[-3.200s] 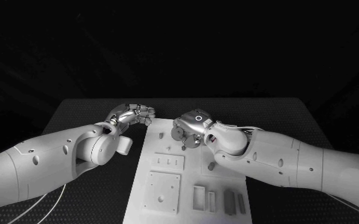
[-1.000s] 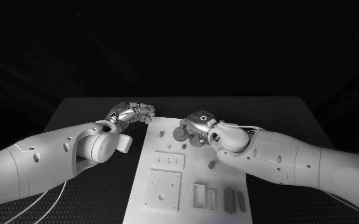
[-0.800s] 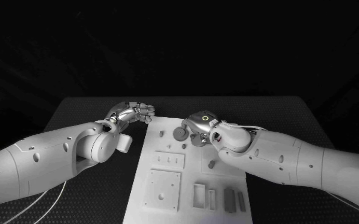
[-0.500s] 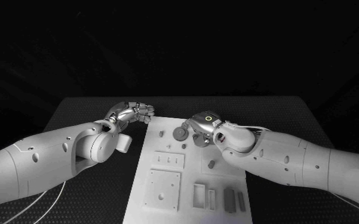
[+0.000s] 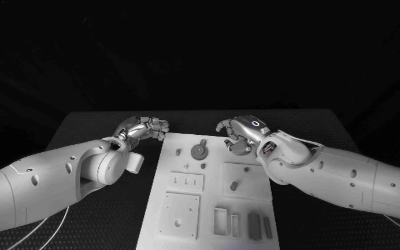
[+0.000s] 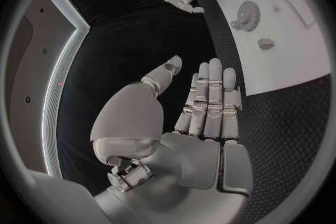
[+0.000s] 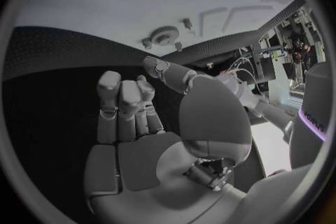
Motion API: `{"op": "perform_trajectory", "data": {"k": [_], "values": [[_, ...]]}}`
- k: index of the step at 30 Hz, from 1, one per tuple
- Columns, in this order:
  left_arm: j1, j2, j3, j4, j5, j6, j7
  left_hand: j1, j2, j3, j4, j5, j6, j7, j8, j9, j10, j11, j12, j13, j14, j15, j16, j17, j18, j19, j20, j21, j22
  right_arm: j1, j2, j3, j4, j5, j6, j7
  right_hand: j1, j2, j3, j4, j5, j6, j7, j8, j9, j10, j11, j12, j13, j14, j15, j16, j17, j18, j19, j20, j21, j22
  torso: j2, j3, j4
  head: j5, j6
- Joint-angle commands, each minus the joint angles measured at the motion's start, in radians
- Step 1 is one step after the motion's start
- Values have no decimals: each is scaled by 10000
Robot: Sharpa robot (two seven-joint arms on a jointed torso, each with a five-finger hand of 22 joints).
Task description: Assemble the parts on the task board
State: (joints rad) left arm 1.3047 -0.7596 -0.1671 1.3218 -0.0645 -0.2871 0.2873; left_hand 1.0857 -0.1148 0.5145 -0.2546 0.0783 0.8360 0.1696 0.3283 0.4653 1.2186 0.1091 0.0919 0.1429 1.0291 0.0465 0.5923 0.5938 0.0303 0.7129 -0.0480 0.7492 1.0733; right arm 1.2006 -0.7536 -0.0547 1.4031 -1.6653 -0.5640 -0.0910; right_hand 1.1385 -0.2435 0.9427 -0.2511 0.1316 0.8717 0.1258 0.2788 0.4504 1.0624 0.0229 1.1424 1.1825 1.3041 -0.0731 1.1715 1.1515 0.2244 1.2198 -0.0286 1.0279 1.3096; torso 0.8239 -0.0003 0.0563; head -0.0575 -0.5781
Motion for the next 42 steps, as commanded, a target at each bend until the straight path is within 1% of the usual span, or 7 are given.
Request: {"op": "perform_trajectory", "data": {"k": [1, 2, 8, 17, 21, 36, 42], "values": [[10, 9, 9, -56, 14, 145, 104, -70, 1, 61, -10, -64, 14, 59, -52, 14, 40, 31, -51, 8, -32, 40, -39, 16, 187, -28, -9, 50, 14, 39, -337, 62, -28, 2588, 123, 1365, 5, -113, -8, 61, -41, 293, 185, 52, -10, -242, 96, 31, -15, 81, -22, -37, 10, 374, 43, -12, -47, 63, -9, 7, -25, -97, 81], [10, 9, 9, -74, 14, 153, 105, -69, 0, 61, -10, -64, 15, 59, -52, 14, 41, 31, -51, 9, -32, 40, -39, 16, 187, -28, -9, 50, 14, 41, -472, 76, -88, 2861, 320, 1552, -396, -317, -338, 205, -284, 316, 205, 69, -5, -254, 116, 30, -18, 75, 5, -38, 15, 345, 61, 16, -21, 76, -15, 5, -28, -110, 84], [9, 41, 9, -180, 14, 189, 107, -63, 2, 65, -16, -66, 24, 55, -48, 19, 64, 23, -46, 17, -30, 39, -39, 19, 188, -28, -9, 51, 15, 42, -929, 89, -782, 4661, 1093, 2686, -604, -302, -1553, 350, -369, 184, 220, 40, -57, -533, 127, 12, -29, -160, -3, -149, 95, 374, -196, -106, -137, 104, -44, 51, -118, -206, 163], [4, 139, 7, -350, 8, 253, 122, -65, 5, 66, -16, -67, 27, 54, -47, 21, 74, 19, -44, 20, -30, 39, -40, 21, 188, -28, -9, 52, 16, -18, -1319, 83, -1461, 4946, 1737, 3073, -848, -132, -3382, 22, 607, -38, 320, 6, -109, -1017, 238, 54, -23, -618, 101, -213, 281, 374, -746, -72, -234, 174, -67, 163, -235, -180, 168], [3, 127, 5, -381, 7, 257, 117, -65, 7, 66, -16, -67, 28, 54, -47, 21, 75, 19, -45, 21, -30, 39, -40, 21, 188, -29, -8, 51, 16, -145, -1495, 81, -1473, 5090, 1803, 3112, -930, -130, -3579, 40, 688, -62, 334, 2, -119, -1054, 243, 61, -36, -649, 112, -221, 293, 374, -788, -58, -243, 168, -57, 180, -233, -178, 144], [1, 117, 4, -450, -31, 288, 106, -69, 12, 66, -16, -70, 29, 54, -47, 23, 81, 17, -48, 24, -31, 40, -42, 24, 187, -31, -7, 51, 17, -756, -1495, 75, -1726, 5416, 1991, 3159, -1151, 28, -4368, -83, 910, -99, 334, 26, -128, -1155, 244, 102, -86, -729, 114, -229, 337, 374, -915, -59, -265, 158, -59, 136, -210, -169, 37], [-2, 116, 4, -465, -33, 299, 107, -71, 13, 66, -16, -71, 29, 54, -48, 24, 83, 16, -50, 26, -32, 40, -43, 25, 186, -33, -7, 50, 17, -926, -1304, 75, -1909, 5405, 1991, 3180, -853, 194, -4329, -152, 493, -48, 318, 63, -132, -1166, 230, 126, -118, -733, 100, -233, 347, 374, -920, -68, -274, 149, -69, 119, -206, -149, -1]]}}
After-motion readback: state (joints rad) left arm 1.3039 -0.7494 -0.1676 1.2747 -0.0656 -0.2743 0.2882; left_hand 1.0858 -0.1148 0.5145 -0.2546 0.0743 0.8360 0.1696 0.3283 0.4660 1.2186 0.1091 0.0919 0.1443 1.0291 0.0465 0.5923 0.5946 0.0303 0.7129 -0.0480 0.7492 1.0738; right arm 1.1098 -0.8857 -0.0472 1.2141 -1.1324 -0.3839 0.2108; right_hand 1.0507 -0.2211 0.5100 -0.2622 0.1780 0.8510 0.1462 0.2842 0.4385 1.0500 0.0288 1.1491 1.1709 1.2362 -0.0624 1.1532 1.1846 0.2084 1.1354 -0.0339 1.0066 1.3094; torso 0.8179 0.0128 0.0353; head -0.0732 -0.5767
